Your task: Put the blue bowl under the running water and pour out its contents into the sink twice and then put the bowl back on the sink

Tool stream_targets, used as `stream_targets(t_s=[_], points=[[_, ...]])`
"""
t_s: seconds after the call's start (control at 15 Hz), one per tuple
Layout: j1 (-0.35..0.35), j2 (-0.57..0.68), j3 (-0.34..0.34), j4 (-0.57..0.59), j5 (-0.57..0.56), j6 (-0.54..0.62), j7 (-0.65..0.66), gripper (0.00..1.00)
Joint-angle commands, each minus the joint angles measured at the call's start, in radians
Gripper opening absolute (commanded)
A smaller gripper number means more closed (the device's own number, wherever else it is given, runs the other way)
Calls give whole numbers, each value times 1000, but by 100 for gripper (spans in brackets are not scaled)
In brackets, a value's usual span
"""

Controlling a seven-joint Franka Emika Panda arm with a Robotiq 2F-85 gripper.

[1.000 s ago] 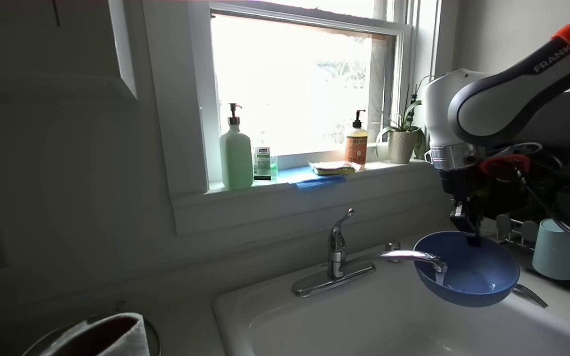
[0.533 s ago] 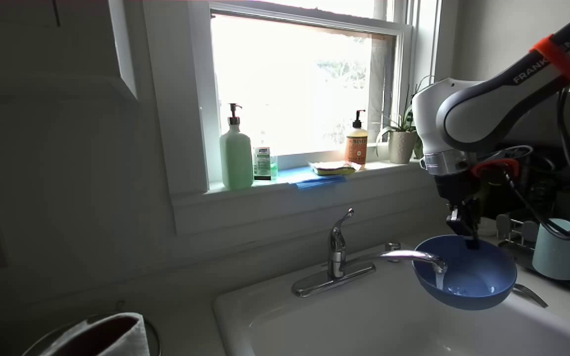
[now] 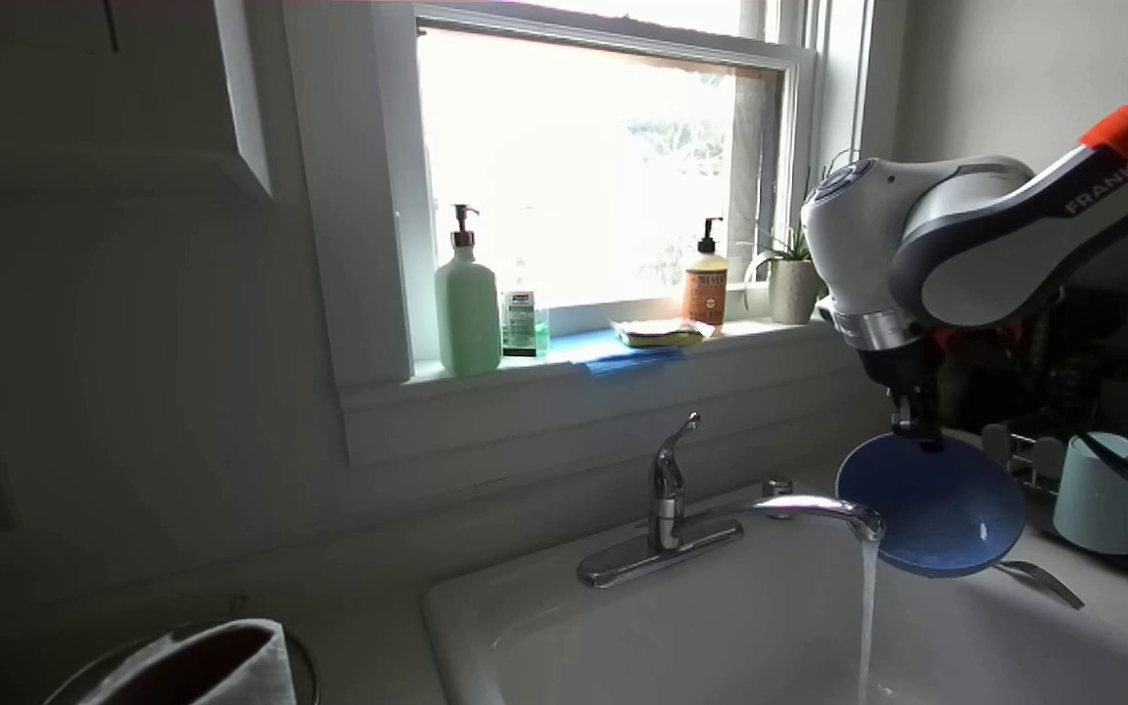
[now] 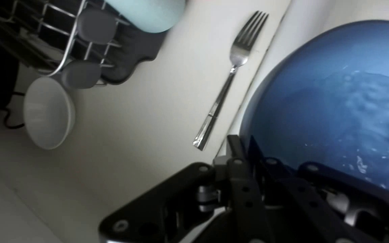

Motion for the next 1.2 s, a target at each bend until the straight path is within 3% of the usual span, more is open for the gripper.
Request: stream_targets(t_s=[0.0, 0.53, 0.87, 1.13], points=[[15, -46, 9, -55, -198, 82, 71, 1], [17, -114, 29, -176, -674, 302, 295, 1], [14, -161, 41, -237, -986, 342, 495, 1], [16, -198, 49, -285, -1129, 336, 610, 1]])
